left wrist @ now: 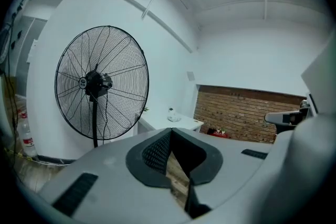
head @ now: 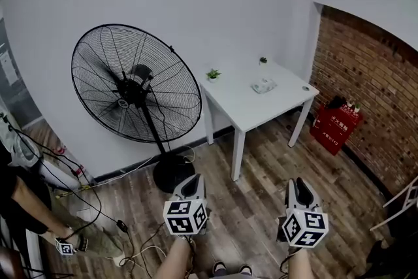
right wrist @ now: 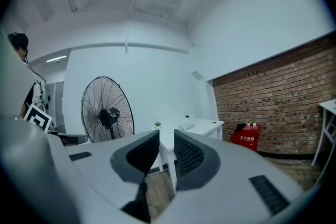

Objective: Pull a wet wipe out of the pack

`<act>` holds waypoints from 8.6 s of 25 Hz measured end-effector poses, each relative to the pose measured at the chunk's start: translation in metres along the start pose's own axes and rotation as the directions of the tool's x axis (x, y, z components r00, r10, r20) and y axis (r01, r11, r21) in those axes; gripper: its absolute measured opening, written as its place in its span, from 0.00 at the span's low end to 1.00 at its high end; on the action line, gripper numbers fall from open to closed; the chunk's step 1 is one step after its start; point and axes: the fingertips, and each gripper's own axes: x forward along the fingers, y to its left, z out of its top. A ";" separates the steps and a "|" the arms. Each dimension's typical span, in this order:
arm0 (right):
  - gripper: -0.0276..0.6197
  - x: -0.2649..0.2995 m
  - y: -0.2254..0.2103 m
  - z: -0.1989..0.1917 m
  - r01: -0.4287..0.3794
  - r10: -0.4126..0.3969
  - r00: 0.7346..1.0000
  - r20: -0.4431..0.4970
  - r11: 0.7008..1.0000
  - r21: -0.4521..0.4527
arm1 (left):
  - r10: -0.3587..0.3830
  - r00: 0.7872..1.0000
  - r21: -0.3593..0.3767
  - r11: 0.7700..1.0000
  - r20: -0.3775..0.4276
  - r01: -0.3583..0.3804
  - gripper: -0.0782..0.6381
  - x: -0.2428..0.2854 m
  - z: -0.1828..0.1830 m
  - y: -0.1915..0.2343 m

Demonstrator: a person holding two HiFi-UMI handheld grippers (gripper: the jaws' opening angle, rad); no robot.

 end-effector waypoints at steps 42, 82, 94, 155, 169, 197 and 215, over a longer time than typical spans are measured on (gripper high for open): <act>0.23 0.238 -0.082 0.014 -0.013 0.016 0.997 -0.074 0.999 0.043 | -0.042 0.995 0.088 0.995 -0.093 0.051 0.11 0.252 0.021 -0.009; 0.23 0.609 -0.286 0.051 -0.067 0.069 0.985 -0.161 0.998 0.016 | 0.043 0.992 -0.059 0.997 -0.121 -0.051 0.11 0.691 0.058 -0.018; 0.23 0.696 -0.321 0.060 -0.116 0.123 0.973 -0.197 0.992 0.047 | 0.112 0.980 -0.057 0.991 -0.165 -0.123 0.11 0.756 0.061 -0.008; 0.21 0.861 -0.195 -0.050 -0.943 0.619 0.297 -0.727 0.312 -0.118 | 0.684 0.705 -0.234 0.666 -0.189 -0.709 0.11 0.692 0.013 0.025; 0.20 0.860 -0.189 -0.086 -0.965 0.522 0.236 -0.820 0.222 -0.137 | 0.727 0.648 -0.304 0.579 -0.226 -0.756 0.11 0.668 -0.016 0.030; 0.14 0.868 -0.191 -0.102 -0.959 0.489 0.229 -0.842 0.259 -0.111 | 0.723 0.643 -0.300 0.573 -0.252 -0.763 0.11 0.674 -0.020 0.033; 0.05 0.868 -0.192 -0.103 -0.948 0.479 0.252 -0.841 0.299 -0.113 | 0.727 0.641 -0.292 0.575 -0.244 -0.764 0.11 0.668 -0.014 0.032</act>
